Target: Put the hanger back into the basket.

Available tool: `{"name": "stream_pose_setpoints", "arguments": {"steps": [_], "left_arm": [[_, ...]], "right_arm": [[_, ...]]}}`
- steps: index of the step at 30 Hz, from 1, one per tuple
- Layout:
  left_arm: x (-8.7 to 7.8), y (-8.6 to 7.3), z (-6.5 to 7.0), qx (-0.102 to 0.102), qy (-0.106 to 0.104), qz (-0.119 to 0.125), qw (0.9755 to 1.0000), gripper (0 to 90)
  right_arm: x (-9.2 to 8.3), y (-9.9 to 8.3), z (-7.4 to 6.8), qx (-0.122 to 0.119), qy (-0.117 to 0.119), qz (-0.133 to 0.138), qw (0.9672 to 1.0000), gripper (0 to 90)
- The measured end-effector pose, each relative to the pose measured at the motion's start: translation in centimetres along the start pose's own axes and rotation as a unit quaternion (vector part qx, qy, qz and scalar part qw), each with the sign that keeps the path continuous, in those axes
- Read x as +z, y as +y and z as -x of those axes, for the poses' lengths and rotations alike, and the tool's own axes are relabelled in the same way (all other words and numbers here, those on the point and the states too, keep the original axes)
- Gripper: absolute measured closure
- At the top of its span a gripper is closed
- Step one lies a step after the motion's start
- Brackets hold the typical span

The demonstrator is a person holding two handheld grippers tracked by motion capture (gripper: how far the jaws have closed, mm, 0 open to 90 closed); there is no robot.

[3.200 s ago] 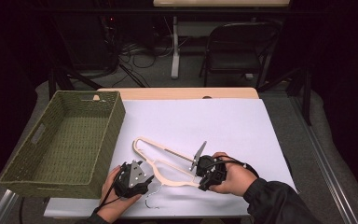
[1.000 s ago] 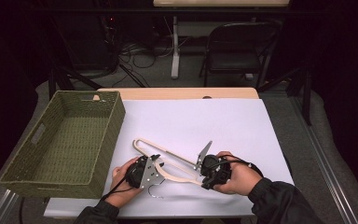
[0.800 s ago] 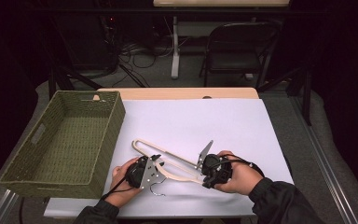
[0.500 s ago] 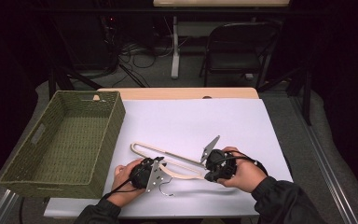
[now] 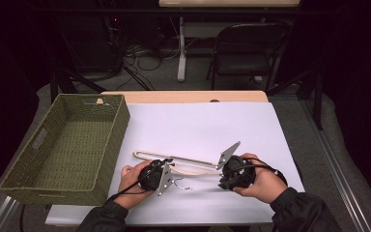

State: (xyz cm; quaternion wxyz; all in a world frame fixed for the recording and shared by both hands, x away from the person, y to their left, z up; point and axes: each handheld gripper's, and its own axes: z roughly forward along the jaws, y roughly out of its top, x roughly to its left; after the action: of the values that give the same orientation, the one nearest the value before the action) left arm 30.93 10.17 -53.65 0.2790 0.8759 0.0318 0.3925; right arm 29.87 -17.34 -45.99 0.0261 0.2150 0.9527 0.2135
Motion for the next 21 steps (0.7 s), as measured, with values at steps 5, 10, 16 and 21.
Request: {"name": "stream_pose_setpoints", "arguments": {"steps": [5, 10, 16, 21], "left_arm": [[0.4, 0.7, -1.0, -0.009, 0.004, 0.002, 0.9999, 81.5], [1.0, 1.4, -2.1, -0.011, 0.017, -0.01, 0.9998, 84.3], [2.2, 1.9, -2.7, 0.0, 0.023, -0.026, 0.9994, 86.1], [3.1, 2.0, -3.0, 0.004, 0.026, -0.037, 0.999, 86.5]], "right_arm": [[-0.4, -1.0, 0.2, 0.013, -0.002, 0.008, 0.9999, 78.0], [-0.1, -1.9, 0.2, 0.021, -0.004, 0.012, 0.9997, 74.0], [0.0, -2.2, 0.5, 0.025, -0.004, 0.011, 0.9996, 73.0], [0.3, -2.3, 0.5, 0.03, -0.007, 0.02, 0.9993, 73.0]]}}
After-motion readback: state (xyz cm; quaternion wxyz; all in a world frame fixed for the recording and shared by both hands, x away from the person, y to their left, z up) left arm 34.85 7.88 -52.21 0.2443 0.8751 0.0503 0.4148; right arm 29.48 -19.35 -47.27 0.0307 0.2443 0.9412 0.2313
